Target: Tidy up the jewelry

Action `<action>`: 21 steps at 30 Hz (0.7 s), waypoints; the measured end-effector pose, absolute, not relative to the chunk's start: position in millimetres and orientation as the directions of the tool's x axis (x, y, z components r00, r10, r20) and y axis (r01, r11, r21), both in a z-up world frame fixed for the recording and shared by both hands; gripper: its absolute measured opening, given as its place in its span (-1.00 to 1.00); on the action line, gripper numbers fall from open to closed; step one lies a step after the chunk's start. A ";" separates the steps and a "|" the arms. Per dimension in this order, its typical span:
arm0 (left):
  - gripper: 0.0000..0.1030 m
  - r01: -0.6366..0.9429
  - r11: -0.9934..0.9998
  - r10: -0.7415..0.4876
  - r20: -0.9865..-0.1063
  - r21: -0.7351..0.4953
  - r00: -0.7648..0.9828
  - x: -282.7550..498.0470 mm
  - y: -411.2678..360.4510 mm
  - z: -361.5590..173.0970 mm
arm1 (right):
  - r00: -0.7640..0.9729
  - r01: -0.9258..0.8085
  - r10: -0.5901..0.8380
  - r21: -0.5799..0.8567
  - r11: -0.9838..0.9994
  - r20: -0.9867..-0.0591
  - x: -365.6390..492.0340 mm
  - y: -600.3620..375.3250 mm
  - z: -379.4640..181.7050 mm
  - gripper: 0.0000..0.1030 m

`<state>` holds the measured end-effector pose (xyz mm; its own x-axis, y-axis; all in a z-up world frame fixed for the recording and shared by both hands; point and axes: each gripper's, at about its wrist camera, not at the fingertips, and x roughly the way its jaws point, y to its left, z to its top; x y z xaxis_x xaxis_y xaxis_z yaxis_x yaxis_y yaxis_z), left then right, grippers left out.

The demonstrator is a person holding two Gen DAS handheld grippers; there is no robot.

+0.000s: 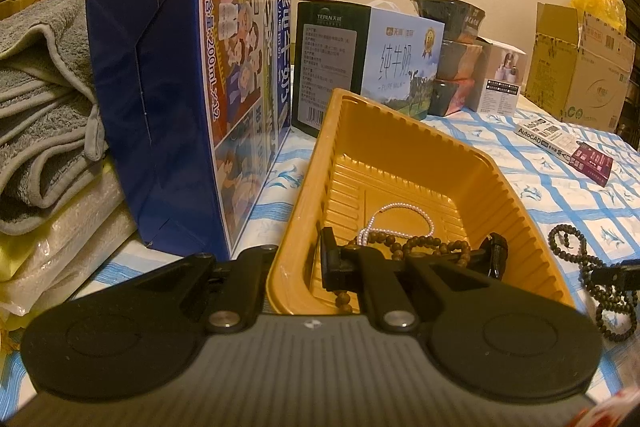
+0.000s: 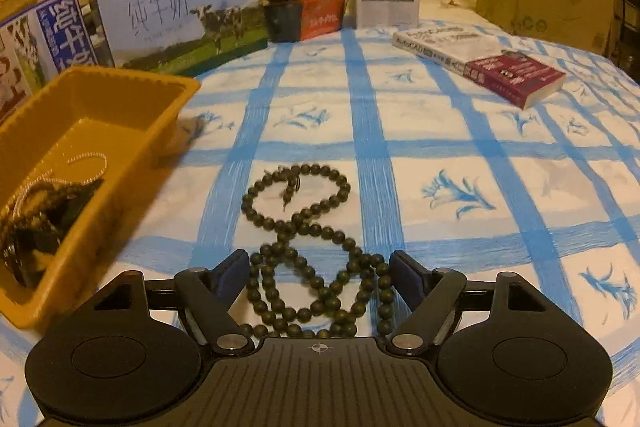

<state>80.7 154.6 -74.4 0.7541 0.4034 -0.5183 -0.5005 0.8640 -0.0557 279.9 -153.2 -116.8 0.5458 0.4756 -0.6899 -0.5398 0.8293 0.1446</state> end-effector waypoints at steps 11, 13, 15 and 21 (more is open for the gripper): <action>-0.84 -0.500 0.865 0.404 -0.519 -0.052 0.753 81.1 154.3 -74.5 | 0.551 -0.590 0.483 0.093 0.802 -0.680 274.0 -133.6 -129.8 -0.11; -0.84 -0.501 0.864 0.406 -0.519 -0.050 0.752 81.5 154.2 -74.7 | 0.555 -0.578 0.481 0.101 0.810 -0.679 274.6 -135.3 -128.9 -0.44; -0.84 -0.502 0.863 0.406 -0.520 -0.052 0.751 82.0 154.4 -74.9 | 0.552 -0.571 0.480 0.110 0.814 -0.682 275.7 -138.2 -127.4 -0.71; -0.84 -0.501 0.865 0.408 -0.520 -0.045 0.751 82.5 153.8 -75.3 | 0.554 -0.581 0.482 0.099 0.808 -0.679 270.4 -142.3 -115.3 -0.86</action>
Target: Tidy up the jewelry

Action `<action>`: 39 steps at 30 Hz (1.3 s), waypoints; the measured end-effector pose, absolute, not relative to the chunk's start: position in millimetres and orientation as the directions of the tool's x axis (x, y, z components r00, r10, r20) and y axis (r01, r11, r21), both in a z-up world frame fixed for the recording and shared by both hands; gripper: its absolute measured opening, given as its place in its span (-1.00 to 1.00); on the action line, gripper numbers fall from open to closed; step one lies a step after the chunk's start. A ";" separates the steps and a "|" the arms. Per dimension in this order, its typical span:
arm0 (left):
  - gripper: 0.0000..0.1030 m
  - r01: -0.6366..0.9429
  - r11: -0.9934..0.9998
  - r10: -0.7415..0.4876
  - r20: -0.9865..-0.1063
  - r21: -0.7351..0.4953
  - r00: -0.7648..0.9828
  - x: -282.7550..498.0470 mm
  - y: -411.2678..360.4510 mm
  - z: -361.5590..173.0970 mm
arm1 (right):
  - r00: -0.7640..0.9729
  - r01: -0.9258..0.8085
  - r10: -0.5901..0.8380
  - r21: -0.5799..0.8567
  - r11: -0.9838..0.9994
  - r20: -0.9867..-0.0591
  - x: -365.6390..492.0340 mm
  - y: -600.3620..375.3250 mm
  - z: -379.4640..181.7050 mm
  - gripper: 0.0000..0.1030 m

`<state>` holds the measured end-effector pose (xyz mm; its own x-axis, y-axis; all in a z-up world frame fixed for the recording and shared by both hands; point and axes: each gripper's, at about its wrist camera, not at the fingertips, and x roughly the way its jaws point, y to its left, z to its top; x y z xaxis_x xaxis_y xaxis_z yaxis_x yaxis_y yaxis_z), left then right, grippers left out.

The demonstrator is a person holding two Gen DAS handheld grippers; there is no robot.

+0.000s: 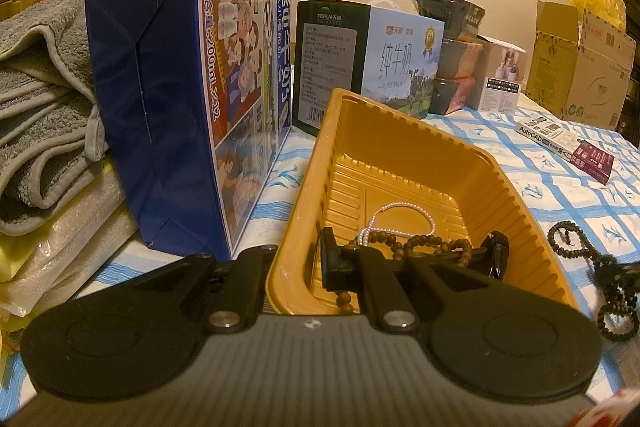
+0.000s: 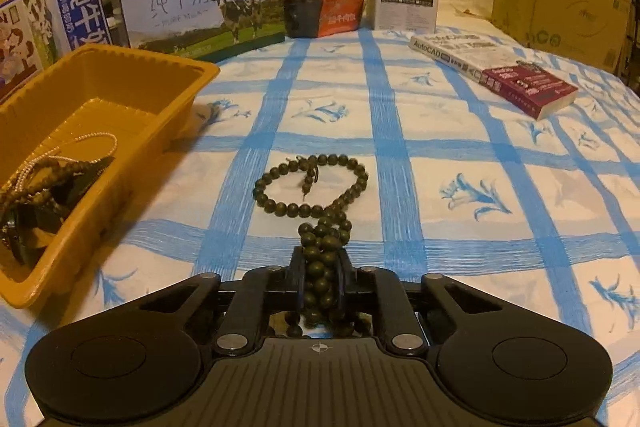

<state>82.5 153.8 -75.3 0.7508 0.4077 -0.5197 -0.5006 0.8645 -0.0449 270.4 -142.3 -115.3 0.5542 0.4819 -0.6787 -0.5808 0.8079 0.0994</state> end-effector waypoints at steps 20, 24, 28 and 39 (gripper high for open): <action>-0.83 -0.501 0.864 0.411 -0.515 -0.043 0.753 81.9 154.2 -76.4 | 0.666 -0.606 0.553 0.069 0.793 -0.500 260.5 -174.2 37.0 -0.86; -0.83 -0.500 0.865 0.411 -0.513 -0.041 0.753 82.2 153.6 -76.0 | 0.681 -0.621 0.559 0.033 0.783 -0.473 258.4 -177.8 72.4 -0.86; -0.83 -0.498 0.866 0.413 -0.511 -0.036 0.754 84.2 153.3 -74.9 | 0.679 -0.636 0.578 0.032 0.771 -0.452 258.1 -183.3 102.1 -0.86; -0.83 -0.496 0.868 0.413 -0.499 -0.039 0.762 84.7 151.9 -71.2 | 0.665 -0.675 0.602 -0.009 0.738 -0.443 244.0 -180.3 150.3 -0.86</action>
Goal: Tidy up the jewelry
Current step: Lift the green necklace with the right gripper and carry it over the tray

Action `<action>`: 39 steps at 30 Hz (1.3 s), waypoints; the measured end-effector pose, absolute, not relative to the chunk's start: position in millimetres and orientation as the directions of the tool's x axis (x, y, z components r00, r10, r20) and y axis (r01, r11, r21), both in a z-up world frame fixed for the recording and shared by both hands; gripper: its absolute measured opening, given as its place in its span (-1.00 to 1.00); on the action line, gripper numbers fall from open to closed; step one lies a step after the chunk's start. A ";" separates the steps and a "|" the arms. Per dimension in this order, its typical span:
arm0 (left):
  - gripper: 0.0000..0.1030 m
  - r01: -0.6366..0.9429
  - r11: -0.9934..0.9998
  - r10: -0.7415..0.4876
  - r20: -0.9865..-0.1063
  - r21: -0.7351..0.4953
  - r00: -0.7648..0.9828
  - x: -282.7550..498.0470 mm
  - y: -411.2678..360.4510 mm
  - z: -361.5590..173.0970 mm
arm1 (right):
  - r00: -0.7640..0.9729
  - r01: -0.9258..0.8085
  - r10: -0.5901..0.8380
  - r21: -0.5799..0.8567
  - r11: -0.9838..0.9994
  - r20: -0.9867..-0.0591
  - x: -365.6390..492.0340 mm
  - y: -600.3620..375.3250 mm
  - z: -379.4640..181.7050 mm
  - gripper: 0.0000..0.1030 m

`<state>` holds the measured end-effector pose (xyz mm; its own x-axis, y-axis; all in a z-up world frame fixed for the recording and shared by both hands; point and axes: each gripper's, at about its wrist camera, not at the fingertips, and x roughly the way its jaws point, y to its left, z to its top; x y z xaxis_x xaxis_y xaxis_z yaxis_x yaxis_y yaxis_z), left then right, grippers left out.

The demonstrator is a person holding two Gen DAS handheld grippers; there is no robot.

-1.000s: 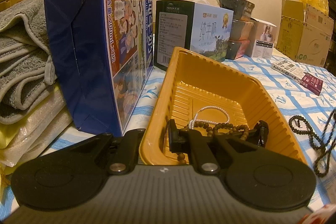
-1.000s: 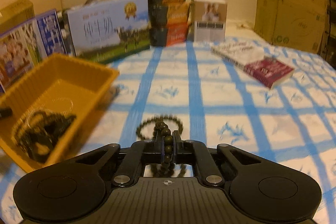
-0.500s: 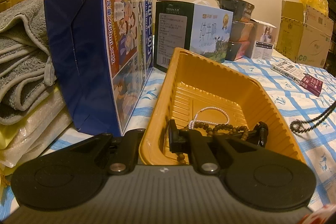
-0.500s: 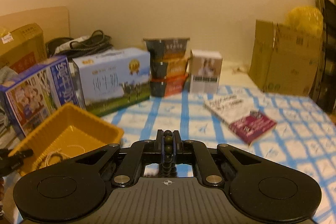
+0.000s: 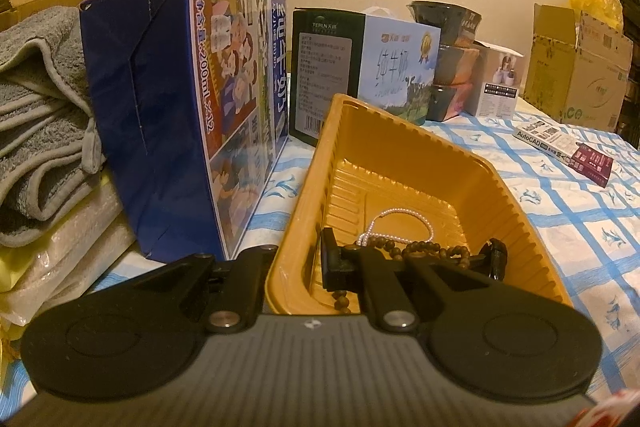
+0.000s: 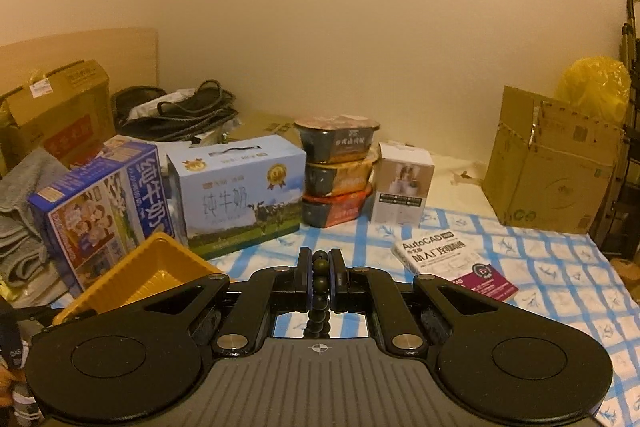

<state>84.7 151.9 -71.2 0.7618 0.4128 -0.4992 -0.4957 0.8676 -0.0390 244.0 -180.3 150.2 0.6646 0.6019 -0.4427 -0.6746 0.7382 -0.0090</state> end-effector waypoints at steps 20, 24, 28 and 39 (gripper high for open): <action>-0.85 -0.486 0.871 0.396 -0.481 -0.074 0.782 83.0 148.2 -63.1 | 0.533 -0.795 0.740 0.055 0.604 -0.411 223.9 -116.0 189.9 -0.86; -0.85 -0.486 0.870 0.391 -0.482 -0.085 0.784 82.7 149.3 -62.6 | 0.495 -0.818 0.765 0.076 0.570 -0.412 220.6 -92.7 188.2 -0.86; -0.85 -0.484 0.870 0.386 -0.481 -0.094 0.787 82.3 149.9 -62.0 | 0.461 -0.836 0.786 0.095 0.540 -0.412 218.9 -68.1 183.8 -0.86; -0.85 -0.480 0.870 0.374 -0.483 -0.113 0.792 80.8 151.2 -60.8 | 0.376 -0.849 0.827 0.201 0.488 -0.419 224.4 -0.5 156.3 -0.86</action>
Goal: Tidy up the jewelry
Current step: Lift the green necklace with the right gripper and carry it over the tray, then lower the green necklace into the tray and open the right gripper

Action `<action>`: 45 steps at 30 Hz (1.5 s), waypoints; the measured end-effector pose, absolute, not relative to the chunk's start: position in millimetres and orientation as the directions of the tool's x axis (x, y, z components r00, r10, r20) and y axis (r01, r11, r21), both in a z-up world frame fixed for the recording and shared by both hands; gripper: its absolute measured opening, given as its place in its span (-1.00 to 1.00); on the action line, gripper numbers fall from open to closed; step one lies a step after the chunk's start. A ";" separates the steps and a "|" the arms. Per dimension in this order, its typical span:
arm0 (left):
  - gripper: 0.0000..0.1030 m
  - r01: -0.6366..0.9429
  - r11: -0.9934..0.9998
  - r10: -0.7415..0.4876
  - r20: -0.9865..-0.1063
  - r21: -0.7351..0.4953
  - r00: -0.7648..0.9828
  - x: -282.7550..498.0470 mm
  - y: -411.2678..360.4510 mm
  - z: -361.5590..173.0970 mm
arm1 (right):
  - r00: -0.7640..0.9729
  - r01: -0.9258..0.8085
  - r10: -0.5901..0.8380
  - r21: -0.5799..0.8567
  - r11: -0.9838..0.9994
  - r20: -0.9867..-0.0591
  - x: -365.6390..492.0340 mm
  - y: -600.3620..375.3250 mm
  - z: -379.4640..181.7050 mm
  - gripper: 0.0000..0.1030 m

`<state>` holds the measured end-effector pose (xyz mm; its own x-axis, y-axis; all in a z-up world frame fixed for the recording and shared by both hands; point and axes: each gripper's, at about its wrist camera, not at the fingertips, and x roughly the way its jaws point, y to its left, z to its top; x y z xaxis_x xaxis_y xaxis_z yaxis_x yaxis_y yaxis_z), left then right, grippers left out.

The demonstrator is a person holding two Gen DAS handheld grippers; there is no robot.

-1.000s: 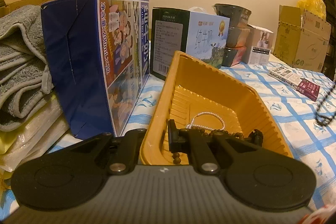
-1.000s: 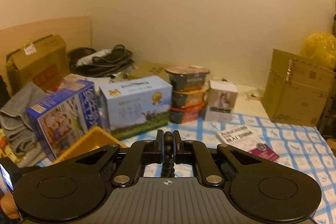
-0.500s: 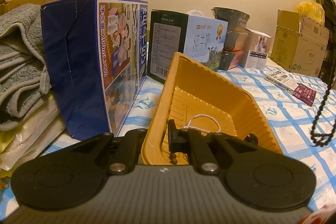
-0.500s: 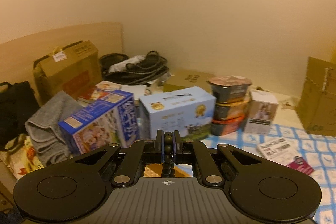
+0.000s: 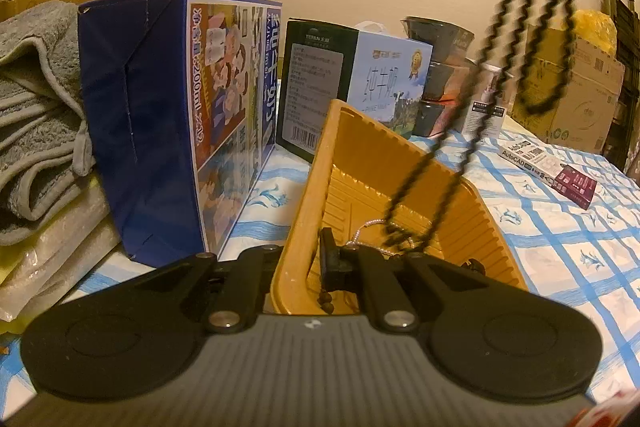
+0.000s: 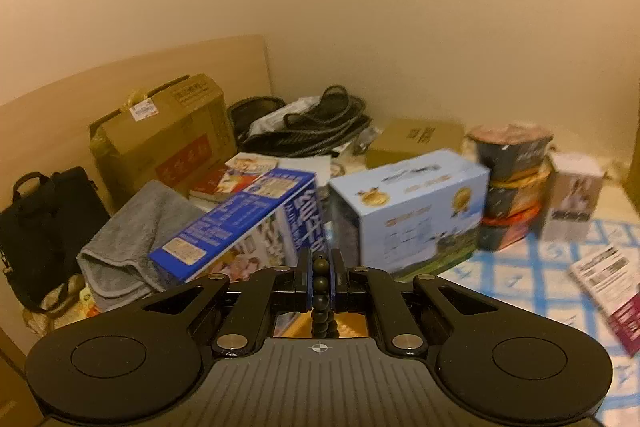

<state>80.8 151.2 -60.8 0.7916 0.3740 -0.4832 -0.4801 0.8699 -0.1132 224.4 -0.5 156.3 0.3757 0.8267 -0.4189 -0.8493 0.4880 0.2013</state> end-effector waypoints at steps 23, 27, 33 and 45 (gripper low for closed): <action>-0.85 -0.484 0.867 0.372 -0.487 -0.122 0.790 81.1 152.8 -60.3 | 0.273 -0.764 0.753 0.341 0.547 -0.598 243.7 53.4 38.3 -0.86; -0.85 -0.485 0.866 0.373 -0.489 -0.121 0.788 80.8 154.1 -61.1 | 0.273 -0.756 0.773 0.370 0.540 -0.572 245.7 52.9 33.0 -0.86; -0.85 -0.488 0.864 0.373 -0.492 -0.124 0.787 80.7 155.1 -61.9 | 0.286 -0.738 0.769 0.380 0.557 -0.572 254.1 49.5 30.9 -0.85; -0.84 -0.489 0.864 0.374 -0.495 -0.122 0.784 82.2 156.3 -63.1 | 0.343 -0.713 0.707 0.318 0.624 -0.618 260.4 38.0 24.6 0.20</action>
<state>82.2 156.3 -63.1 0.7841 0.3739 -0.4953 -0.4891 0.8636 -0.1225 260.4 38.0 24.6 0.3433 0.7072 -0.6180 -0.7132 0.6245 0.3185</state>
